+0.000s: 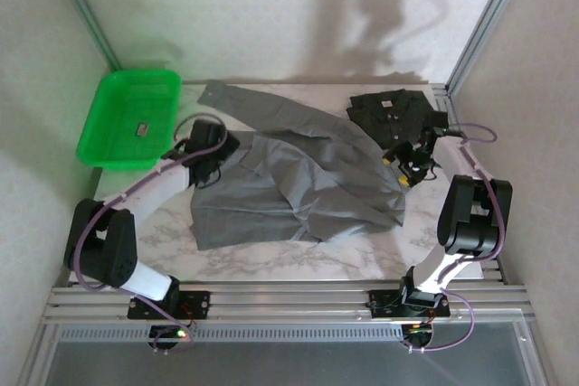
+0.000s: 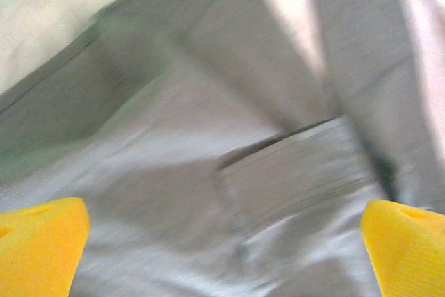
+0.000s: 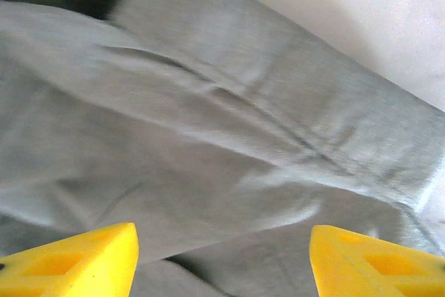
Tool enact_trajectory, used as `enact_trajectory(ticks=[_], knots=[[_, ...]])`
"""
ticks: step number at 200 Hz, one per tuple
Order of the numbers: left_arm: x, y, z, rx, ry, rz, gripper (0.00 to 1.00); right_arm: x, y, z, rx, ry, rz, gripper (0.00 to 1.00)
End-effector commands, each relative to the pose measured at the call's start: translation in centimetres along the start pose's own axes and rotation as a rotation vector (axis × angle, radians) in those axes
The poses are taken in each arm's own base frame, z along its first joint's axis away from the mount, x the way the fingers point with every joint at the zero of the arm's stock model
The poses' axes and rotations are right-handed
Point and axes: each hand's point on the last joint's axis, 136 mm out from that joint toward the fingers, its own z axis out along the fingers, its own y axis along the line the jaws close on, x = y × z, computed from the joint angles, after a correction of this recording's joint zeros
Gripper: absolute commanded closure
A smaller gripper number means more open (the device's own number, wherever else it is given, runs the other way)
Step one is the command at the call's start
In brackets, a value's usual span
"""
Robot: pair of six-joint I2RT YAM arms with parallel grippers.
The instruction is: Fold and stack the long sleeve shirts
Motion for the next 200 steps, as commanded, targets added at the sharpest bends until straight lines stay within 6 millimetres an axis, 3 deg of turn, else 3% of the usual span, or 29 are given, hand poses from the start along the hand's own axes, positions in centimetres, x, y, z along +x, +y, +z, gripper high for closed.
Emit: enact_trajectory(ticks=[1,21,40,63,94,121,147,200], knots=[[0.0,-2.5,2.3,0.011,0.072,0.188,0.01,1.3,3.2,-1.4,-0.081,0.055,-0.148,0.32],[1.4,-5.3,5.7,0.049,0.181,0.315,0.11,3.3,5.7,-1.3,-0.121,0.105,-0.252,0.31],[2.5,-6.5,8.1,0.059,0.235,0.405,0.21,5.2,6.8,-1.2,-0.132,0.134,-0.304,0.30],[3.1,-7.3,10.1,0.079,0.263,0.504,0.33,7.0,7.0,-1.0,-0.135,0.164,-0.321,0.30],[3.3,-8.1,12.0,0.098,0.271,0.587,0.39,8.8,5.9,-1.0,-0.120,0.189,-0.333,0.30],[3.8,-8.8,12.8,0.134,0.298,0.639,0.42,9.6,4.6,-1.2,-0.087,0.204,-0.350,0.30],[4.5,-9.2,12.3,0.186,0.329,0.684,0.44,10.1,3.8,-1.4,-0.064,0.213,-0.363,0.30],[4.2,-7.6,11.6,0.214,0.329,0.877,0.46,10.9,3.7,-1.5,-0.082,0.231,-0.363,0.30]])
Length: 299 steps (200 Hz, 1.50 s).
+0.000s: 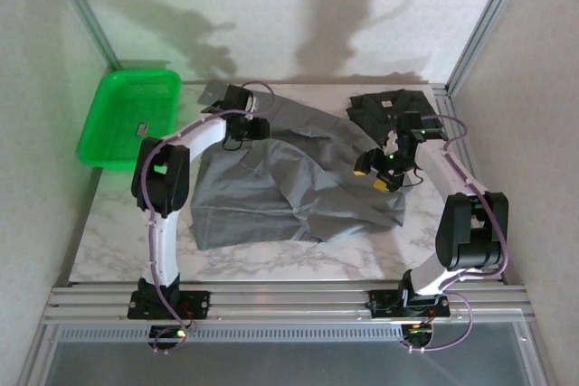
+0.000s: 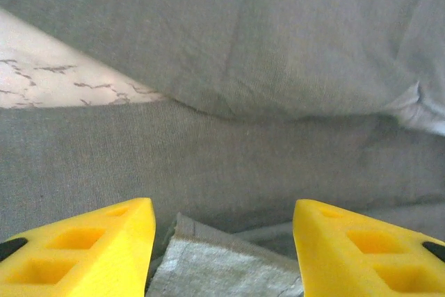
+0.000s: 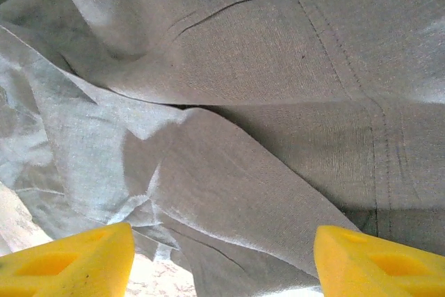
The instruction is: Fold and stack the long sleeve shirts
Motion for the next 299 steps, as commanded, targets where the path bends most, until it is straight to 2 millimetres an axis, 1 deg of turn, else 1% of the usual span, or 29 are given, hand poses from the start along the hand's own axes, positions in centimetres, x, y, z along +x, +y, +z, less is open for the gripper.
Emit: enact_trajectory(ticks=[1,24,51,89,108,122,130,150,186,216,249,263,279,285,299], knots=[[-0.1,0.3,-1.3,0.012,-0.005,0.136,0.46,1.3,0.1,-0.3,-0.004,0.021,-0.025,0.30],[-0.2,1.0,-0.8,0.004,-0.001,0.172,0.45,1.7,-0.1,-0.6,0.001,0.024,-0.030,0.31],[-0.1,0.8,-0.4,0.039,0.009,0.189,0.45,2.1,-0.3,-0.7,0.009,0.026,-0.030,0.31],[0.6,-0.2,-0.7,0.119,0.028,0.239,0.45,2.5,-0.6,-0.8,0.015,0.026,-0.022,0.31],[0.7,-1.3,-1.2,0.193,0.025,0.269,0.44,2.8,-0.7,-1.0,0.018,0.024,-0.021,0.31],[1.0,-1.7,-1.2,0.219,0.032,0.288,0.44,2.9,-0.8,-1.0,0.021,0.024,-0.021,0.31],[1.2,-1.7,-1.1,0.221,0.039,0.298,0.44,3.0,-0.8,-1.0,0.020,0.024,-0.020,0.31],[1.7,-0.7,-0.5,0.185,0.068,0.309,0.44,3.2,-0.9,-1.0,0.020,0.023,-0.014,0.31],[2.0,-0.7,-0.6,0.197,0.076,0.325,0.46,3.5,-1.0,-1.2,0.021,0.019,-0.010,0.31],[2.7,-0.5,-0.2,0.195,0.089,0.328,0.53,3.4,-0.8,-1.3,0.016,0.013,-0.003,0.31],[2.6,-0.8,-0.4,0.206,0.082,0.333,0.72,3.2,-0.5,-1.5,0.009,0.003,0.001,0.31],[2.5,-1.3,-0.9,0.224,0.070,0.335,0.75,3.1,-0.4,-1.5,0.006,-0.002,0.005,0.31],[2.5,-1.8,-1.8,0.236,0.055,0.336,0.85,3.0,-0.3,-1.7,0.001,-0.006,0.009,0.31],[2.5,-2.1,-2.3,0.241,0.048,0.336,0.91,2.9,-0.2,-1.7,0.000,-0.009,0.010,0.31],[2.3,-2.5,-3.7,0.241,0.019,0.339,0.96,2.8,-0.2,-1.7,-0.002,-0.015,0.016,0.31]])
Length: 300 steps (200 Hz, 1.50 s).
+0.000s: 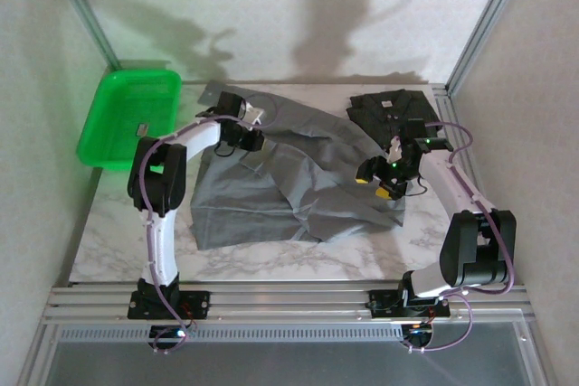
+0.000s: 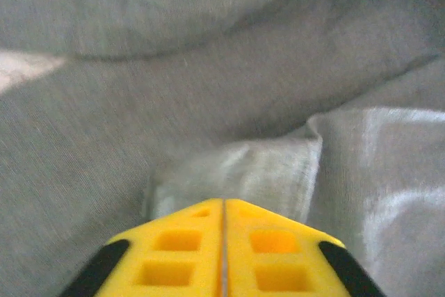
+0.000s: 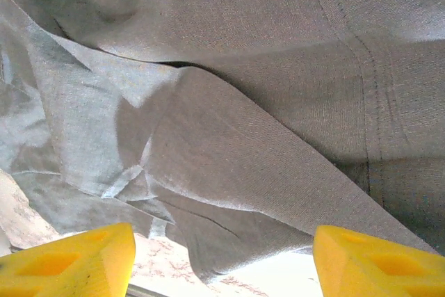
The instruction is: Fold and stack the long sleeve shirts
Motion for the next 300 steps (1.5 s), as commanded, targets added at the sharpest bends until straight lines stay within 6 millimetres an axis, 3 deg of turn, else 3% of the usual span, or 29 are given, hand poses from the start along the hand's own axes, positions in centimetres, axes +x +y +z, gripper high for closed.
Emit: enact_trajectory(ticks=[1,51,66,69,76,81,104,142,196,235,300], knots=[[-1.6,-2.1,-3.5,0.025,-0.078,0.032,0.96,0.2,0.4,-0.6,-0.002,-0.012,0.010,0.31],[-3.6,-6.3,-11.3,-0.060,-0.280,0.093,1.00,0.0,0.4,-0.1,-0.013,-0.012,0.020,0.31],[-3.4,-6.3,-12.3,-0.079,-0.313,0.080,0.93,0.0,0.5,0.2,-0.023,-0.003,0.021,0.31],[-3.2,-6.1,-12.2,-0.078,-0.310,0.075,0.88,0.0,0.5,0.3,-0.024,-0.002,0.021,0.31],[-2.8,-5.6,-11.9,-0.074,-0.295,0.068,0.64,0.1,0.4,0.4,-0.023,0.002,0.019,0.31],[-2.5,-5.1,-11.5,-0.077,-0.276,0.067,0.54,0.1,0.4,0.5,-0.022,0.006,0.017,0.31],[-2.0,-3.4,-9.4,-0.075,-0.185,0.107,0.43,0.4,0.3,0.6,-0.020,0.018,0.013,0.31],[-2.0,-2.3,-5.9,-0.005,-0.098,0.198,0.42,1.4,0.0,0.6,-0.001,0.042,-0.004,0.31],[-2.1,-0.3,-1.4,0.023,-0.012,0.197,0.46,2.2,-0.3,0.7,0.018,0.067,-0.007,0.31],[-2.8,1.3,-0.5,0.011,-0.013,0.183,0.48,2.9,-0.6,0.8,0.028,0.083,-0.009,0.31],[-1.9,0.8,0.8,0.087,0.039,0.195,0.49,2.9,-0.7,1.0,0.035,0.089,-0.009,0.31]])
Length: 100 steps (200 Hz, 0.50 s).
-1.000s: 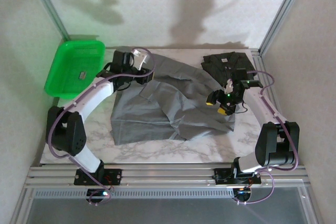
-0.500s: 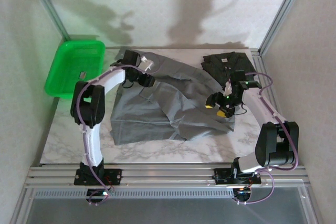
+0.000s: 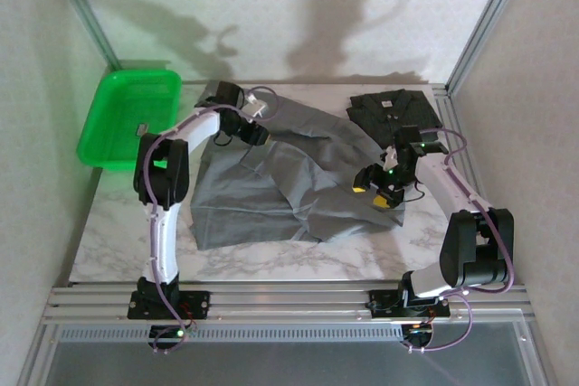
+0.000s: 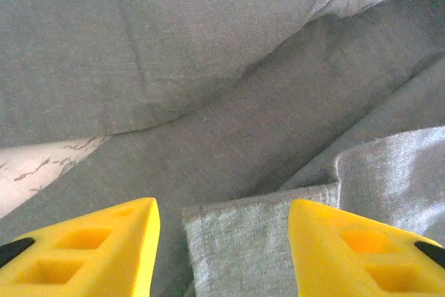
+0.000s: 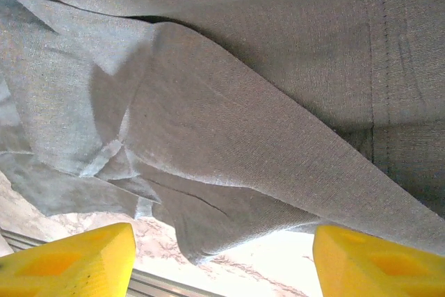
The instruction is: Fold and stack the long sleeve shirts
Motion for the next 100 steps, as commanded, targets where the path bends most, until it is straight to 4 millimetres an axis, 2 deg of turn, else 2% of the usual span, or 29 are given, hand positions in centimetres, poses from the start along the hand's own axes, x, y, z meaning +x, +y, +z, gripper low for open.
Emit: enact_trajectory(ticks=[1,32,52,67,86,100], knots=[[1.0,-0.4,0.6,0.059,0.038,0.003,0.49,0.7,0.0,-0.2,0.011,0.015,-0.013,0.31],[1.5,-0.6,0.9,0.080,0.048,-0.003,0.54,0.8,0.5,-0.6,0.005,0.010,-0.013,0.31],[1.5,-0.9,0.9,0.092,0.039,-0.002,0.69,1.0,0.7,-0.9,0.002,0.003,-0.001,0.31],[0.8,-1.1,0.5,0.097,0.010,-0.001,0.80,1.0,0.2,-0.8,0.024,0.003,0.025,0.31],[-0.4,-1.4,-0.5,0.093,-0.036,0.007,0.88,0.5,0.6,-0.6,0.005,-0.006,0.048,0.33],[-1.6,-1.9,-1.6,0.088,-0.074,0.021,0.90,-0.3,0.9,-0.4,-0.007,-0.027,0.068,0.41]])
